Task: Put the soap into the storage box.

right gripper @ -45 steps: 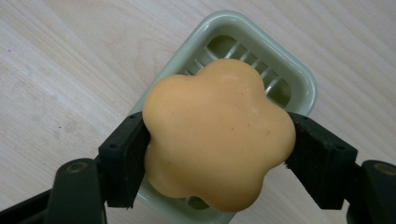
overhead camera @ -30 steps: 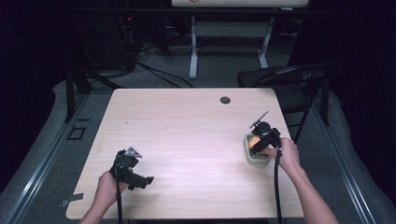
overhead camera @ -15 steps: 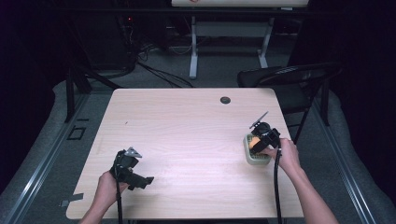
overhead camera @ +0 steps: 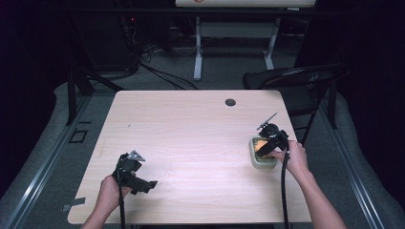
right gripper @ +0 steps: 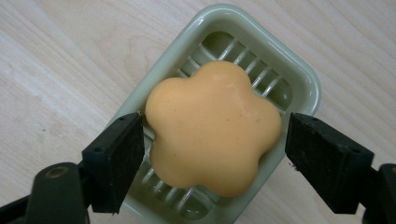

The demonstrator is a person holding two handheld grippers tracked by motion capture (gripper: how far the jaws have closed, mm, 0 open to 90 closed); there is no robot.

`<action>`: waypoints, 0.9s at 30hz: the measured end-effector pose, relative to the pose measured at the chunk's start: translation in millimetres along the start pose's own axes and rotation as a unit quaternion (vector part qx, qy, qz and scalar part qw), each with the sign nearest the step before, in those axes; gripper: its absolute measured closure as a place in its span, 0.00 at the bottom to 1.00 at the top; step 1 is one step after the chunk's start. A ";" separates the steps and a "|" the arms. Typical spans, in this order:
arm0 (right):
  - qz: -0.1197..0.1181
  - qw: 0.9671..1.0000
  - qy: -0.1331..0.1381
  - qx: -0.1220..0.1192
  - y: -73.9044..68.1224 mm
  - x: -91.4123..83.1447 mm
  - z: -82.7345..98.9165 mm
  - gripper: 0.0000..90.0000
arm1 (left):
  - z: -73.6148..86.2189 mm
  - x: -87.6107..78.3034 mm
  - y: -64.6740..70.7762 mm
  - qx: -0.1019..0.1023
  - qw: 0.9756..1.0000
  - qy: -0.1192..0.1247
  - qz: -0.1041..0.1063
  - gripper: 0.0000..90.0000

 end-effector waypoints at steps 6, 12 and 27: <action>-0.008 1.000 0.002 -0.004 -2.0 -5.3 0.6 0.19 | 0.0 0.3 0.0 -0.001 1.000 -0.001 0.001 0.00; -0.016 0.999 0.029 0.000 -8.4 -15.0 0.5 0.16 | 0.2 0.0 -0.3 -0.001 1.000 0.000 0.000 0.00; -0.027 0.998 0.054 -0.014 -21.2 -47.9 10.2 0.12 | 0.2 -0.5 -0.5 -0.002 1.000 0.001 0.000 0.00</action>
Point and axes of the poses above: each handheld gripper's, and its own axes: x roughly forward along the jaws, z roughly out of its underside, y roughly to its right, the point moved 7 cm from there along x, roughly forward along the jaws, and after that the axes turned 7 degrees about -z, right-handed, at the moved point
